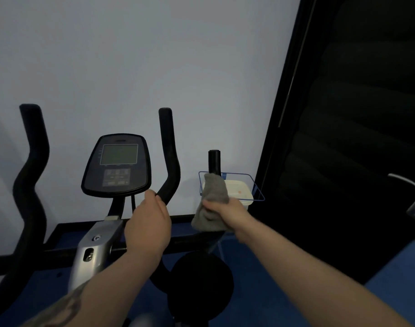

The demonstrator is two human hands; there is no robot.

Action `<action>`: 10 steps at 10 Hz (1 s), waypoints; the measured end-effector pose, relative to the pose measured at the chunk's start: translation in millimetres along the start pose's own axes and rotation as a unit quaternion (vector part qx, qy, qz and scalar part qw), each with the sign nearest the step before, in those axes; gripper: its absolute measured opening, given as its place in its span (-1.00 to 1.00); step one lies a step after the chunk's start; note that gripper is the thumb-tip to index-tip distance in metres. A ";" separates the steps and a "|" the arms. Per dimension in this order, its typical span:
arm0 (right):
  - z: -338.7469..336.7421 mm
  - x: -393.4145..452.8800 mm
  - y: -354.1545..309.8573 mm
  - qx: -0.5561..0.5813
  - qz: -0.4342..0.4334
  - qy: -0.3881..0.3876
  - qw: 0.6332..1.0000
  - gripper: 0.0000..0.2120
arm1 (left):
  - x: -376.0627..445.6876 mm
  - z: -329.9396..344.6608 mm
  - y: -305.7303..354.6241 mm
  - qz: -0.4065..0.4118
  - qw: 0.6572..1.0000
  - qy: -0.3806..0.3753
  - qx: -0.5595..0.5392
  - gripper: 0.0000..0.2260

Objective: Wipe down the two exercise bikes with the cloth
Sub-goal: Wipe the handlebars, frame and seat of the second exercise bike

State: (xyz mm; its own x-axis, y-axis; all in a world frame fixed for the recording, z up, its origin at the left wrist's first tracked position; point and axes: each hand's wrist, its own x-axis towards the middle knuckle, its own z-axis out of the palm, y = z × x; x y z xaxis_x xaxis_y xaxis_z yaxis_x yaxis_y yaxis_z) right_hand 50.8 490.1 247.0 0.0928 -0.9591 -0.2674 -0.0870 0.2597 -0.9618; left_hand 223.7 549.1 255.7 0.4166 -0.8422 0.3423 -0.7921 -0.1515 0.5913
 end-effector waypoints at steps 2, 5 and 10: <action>16.5 11.4 -6.6 0.000 -0.023 0.142 0.990 -0.43 | -1.7 0.1 -0.1 0.000 1.000 -0.003 -0.003 -0.90; 17.2 47.1 -52.0 -0.035 -0.012 0.112 0.993 -0.71 | -0.7 -2.1 -0.1 -0.064 0.997 -0.002 -0.040 -0.91; -2.6 42.9 -49.6 -0.188 -0.001 -0.004 0.982 -0.77 | 1.0 -1.9 -0.7 -0.015 0.997 -0.040 0.057 -0.94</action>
State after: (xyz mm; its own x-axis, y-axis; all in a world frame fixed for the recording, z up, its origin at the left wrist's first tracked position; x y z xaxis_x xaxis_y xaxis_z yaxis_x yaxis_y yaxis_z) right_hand 56.6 435.8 283.3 0.1019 -0.9581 -0.2677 -0.4471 0.1963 -0.8727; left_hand 225.5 549.4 257.0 0.4076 -0.8746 0.2626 -0.8270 -0.2316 0.5123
